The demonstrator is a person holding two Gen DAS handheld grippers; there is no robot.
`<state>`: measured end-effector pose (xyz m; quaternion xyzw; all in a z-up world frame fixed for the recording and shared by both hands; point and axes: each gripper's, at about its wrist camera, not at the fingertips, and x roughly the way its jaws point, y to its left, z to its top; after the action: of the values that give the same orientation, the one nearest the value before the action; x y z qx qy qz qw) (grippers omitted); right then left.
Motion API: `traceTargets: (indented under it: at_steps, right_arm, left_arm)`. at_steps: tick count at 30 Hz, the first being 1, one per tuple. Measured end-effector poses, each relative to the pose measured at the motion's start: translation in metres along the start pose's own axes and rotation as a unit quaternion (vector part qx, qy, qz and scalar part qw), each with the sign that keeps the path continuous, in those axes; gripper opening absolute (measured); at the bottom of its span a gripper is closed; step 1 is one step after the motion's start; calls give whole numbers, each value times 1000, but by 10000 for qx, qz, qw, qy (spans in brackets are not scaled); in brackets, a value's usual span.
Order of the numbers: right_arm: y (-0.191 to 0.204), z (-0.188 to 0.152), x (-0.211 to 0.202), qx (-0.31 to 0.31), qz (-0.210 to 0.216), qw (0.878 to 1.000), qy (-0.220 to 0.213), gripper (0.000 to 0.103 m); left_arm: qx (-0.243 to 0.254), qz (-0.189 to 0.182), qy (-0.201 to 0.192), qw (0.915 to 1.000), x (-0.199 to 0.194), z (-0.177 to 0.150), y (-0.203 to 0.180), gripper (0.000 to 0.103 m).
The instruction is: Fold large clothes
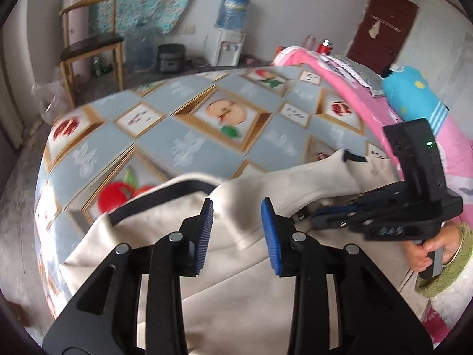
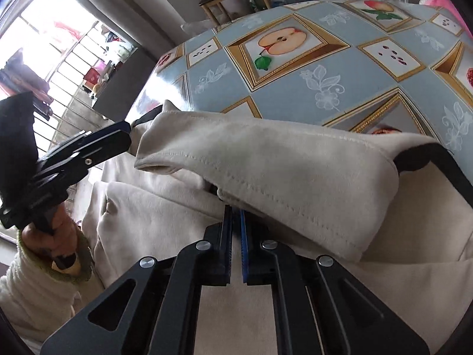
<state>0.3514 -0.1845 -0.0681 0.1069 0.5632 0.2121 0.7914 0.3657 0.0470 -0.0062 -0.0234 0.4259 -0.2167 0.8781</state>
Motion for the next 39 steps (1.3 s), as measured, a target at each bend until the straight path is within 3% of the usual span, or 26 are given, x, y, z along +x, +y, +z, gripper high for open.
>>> traceTargets:
  at_steps: [4,7,11,14,17,22,28,31,36,39]
  right_arm:
    - [14,-2,-14,-258,-236,9994,-57,5]
    - [23,6,-50,-509,-120,9972,-537,5]
    - [17,31,-67,-255,-87,9949,-968,5]
    - [10,42,-29,-73,24,9985,-544,5]
    - [7,26,1,-179,-73,9998,-63,5]
    - [5,13,-2,-208,85,9997,-37,5]
    - [12,22,10,-413,-181,9989,-84,3]
    - [13,22,9,-491,-206,9984,-193,2]
    - [13,18,6,-537,-253,9977,-320,2]
    - [-2,17,-18,-100,131,9993,-326,5]
  left_arm:
    - [259,10,165,9995,20,10,-19,32]
    - [523,257,651,9962,48,1,-22,31]
    - [678,288,671,9950,51,-11,-20,31]
    - [684,292,696,9948,51,-14,-18,30]
    - [748,353,737,9938,50,-16,-15,28]
    - [663,299,723,9947,49,-16,-7,18]
    - [533,292,560,9966,43,-8,-8,17]
    - [444,50,412,9982,37,-2,-13,17]
    - [691,325,714,9945,62,-6,-27,17]
    - [448,192,778,9958,60,-5,-19,17]
